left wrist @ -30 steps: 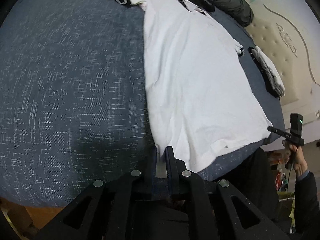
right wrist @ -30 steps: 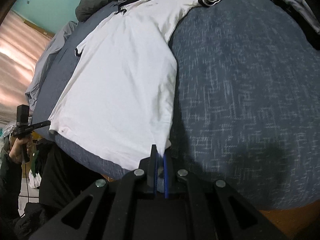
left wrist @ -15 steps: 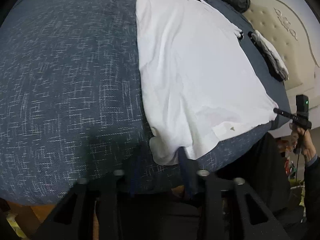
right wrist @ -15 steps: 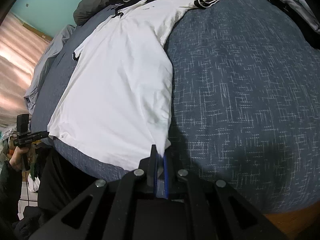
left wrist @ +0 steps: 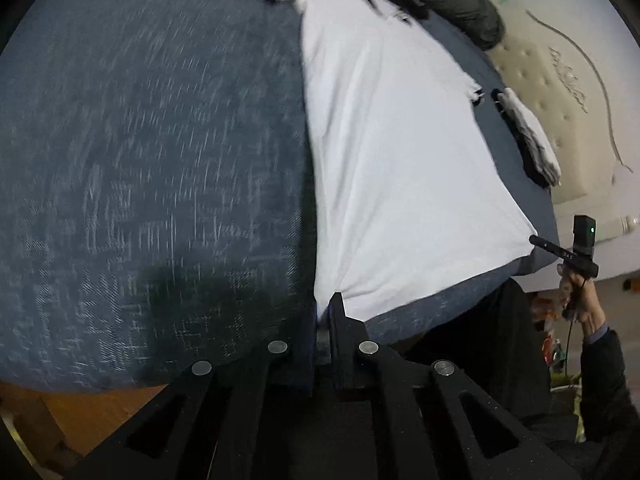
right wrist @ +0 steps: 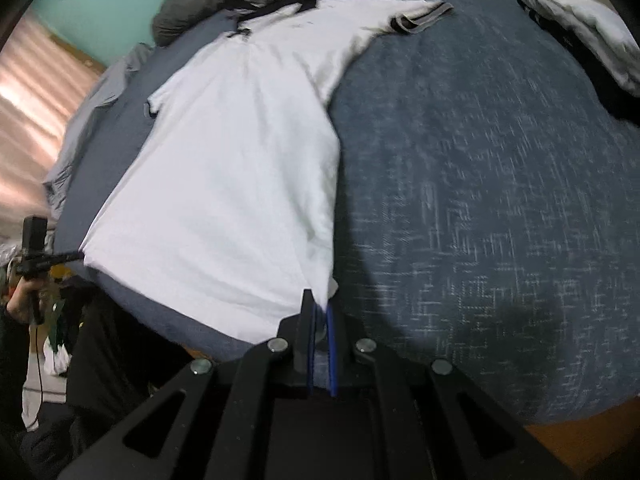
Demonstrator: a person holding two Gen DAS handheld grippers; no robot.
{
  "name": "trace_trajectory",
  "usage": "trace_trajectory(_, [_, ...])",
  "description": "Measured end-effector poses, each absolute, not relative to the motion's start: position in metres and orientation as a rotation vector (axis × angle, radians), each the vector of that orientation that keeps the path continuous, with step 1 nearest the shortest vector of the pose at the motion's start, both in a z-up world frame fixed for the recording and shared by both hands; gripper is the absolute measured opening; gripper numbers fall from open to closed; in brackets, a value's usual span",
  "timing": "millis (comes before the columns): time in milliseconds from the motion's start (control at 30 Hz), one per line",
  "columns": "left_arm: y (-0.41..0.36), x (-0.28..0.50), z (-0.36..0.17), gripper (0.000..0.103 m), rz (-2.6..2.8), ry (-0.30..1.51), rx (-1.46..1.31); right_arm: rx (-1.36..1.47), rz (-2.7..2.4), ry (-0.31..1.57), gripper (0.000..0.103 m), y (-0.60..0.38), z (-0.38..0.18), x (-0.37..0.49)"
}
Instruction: Fold clothes
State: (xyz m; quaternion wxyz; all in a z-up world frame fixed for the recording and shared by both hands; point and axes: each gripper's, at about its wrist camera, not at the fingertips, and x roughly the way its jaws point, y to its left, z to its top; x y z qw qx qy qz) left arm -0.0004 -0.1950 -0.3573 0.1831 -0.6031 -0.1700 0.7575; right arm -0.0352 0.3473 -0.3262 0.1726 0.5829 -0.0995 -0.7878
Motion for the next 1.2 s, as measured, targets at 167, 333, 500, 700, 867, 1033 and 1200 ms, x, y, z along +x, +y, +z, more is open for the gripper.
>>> trace_trajectory(167, [-0.190, -0.001, -0.376, 0.006, 2.115, -0.492, -1.744, 1.655, -2.250, -0.342, 0.005, 0.352, -0.340, -0.036])
trace_trajectory(333, [-0.194, 0.000, -0.379, 0.006, 2.119, -0.506, -1.743, 1.606, -2.266, -0.344, 0.033, 0.365, -0.335, -0.030])
trace_trajectory(500, [-0.187, -0.005, -0.378, 0.006, 2.125, -0.507, -1.731, 1.570, -2.234, -0.212, 0.036, 0.353, -0.336, -0.023])
trace_trajectory(700, [-0.183, -0.007, -0.374, 0.006, 2.136, -0.509, -1.714, 1.540, -2.189, -0.074, 0.036, 0.326, -0.347, -0.024])
trace_trajectory(867, [-0.184, -0.005, -0.364, 0.006, 2.152, -0.493, -1.683, 1.557, -2.185, -0.119, 0.004, 0.332, -0.342, -0.024])
trace_trajectory(1033, [-0.187, -0.002, -0.347, 0.006, 2.158, -0.477, -1.648, 1.505, -2.172, -0.184, 0.003, 0.348, -0.305, -0.013])
trace_trajectory(1200, [-0.186, 0.005, -0.347, 0.006, 2.126, -0.442, -1.669, 1.591, -2.147, -0.168, 0.003, 0.359, -0.299, -0.001])
